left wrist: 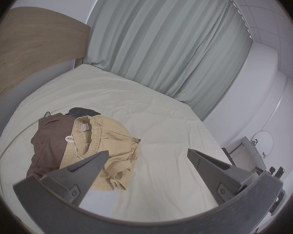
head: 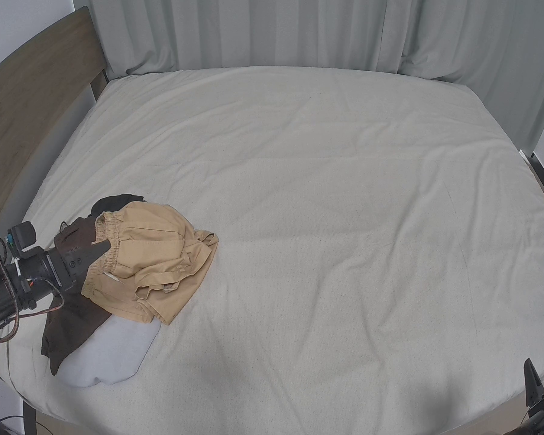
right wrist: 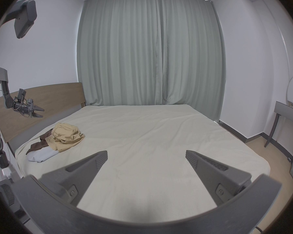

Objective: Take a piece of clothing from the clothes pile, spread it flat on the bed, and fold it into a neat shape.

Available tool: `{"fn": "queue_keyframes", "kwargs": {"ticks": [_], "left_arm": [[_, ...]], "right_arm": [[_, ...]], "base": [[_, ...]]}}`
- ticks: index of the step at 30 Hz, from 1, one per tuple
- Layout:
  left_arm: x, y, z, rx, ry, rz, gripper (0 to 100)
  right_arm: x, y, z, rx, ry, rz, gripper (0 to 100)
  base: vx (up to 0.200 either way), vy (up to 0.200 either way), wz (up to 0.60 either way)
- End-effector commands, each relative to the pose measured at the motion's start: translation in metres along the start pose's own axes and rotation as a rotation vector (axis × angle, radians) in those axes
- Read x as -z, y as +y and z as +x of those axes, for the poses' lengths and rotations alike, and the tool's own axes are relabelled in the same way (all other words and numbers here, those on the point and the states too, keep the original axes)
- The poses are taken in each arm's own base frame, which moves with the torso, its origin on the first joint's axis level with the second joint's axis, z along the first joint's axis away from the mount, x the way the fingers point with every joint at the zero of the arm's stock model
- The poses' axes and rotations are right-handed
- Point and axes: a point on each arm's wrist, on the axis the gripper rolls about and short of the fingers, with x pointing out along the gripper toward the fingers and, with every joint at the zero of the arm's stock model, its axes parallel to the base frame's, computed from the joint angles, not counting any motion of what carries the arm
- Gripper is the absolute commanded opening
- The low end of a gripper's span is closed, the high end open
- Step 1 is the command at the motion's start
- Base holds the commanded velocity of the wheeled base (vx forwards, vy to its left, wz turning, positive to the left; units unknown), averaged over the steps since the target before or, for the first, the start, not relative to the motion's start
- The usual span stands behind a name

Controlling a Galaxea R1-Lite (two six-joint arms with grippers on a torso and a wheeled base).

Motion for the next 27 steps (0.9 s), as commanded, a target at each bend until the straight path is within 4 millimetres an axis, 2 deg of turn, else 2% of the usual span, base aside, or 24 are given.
{"fn": "queue_keyframes", "kwargs": {"ticks": [1, 13, 27], "left_arm": [[0.004, 0.020, 0.012, -0.023, 0.033, -0.040, 100], [-0.002, 0.053, 0.037, -0.045, 0.027, -0.060, 100], [0.001, 0.089, 0.078, -0.058, 0.018, -0.062, 100]], "right_arm": [[0.005, 0.000, 0.001, -0.001, 0.012, -0.001, 100], [0.005, 0.000, 0.001, -0.001, 0.013, -0.002, 100], [0.005, 0.000, 0.001, -0.001, 0.012, -0.001, 100]], "base": [[0.000, 0.000, 0.00], [0.000, 0.000, 0.00], [0.000, 0.000, 0.00]]}}
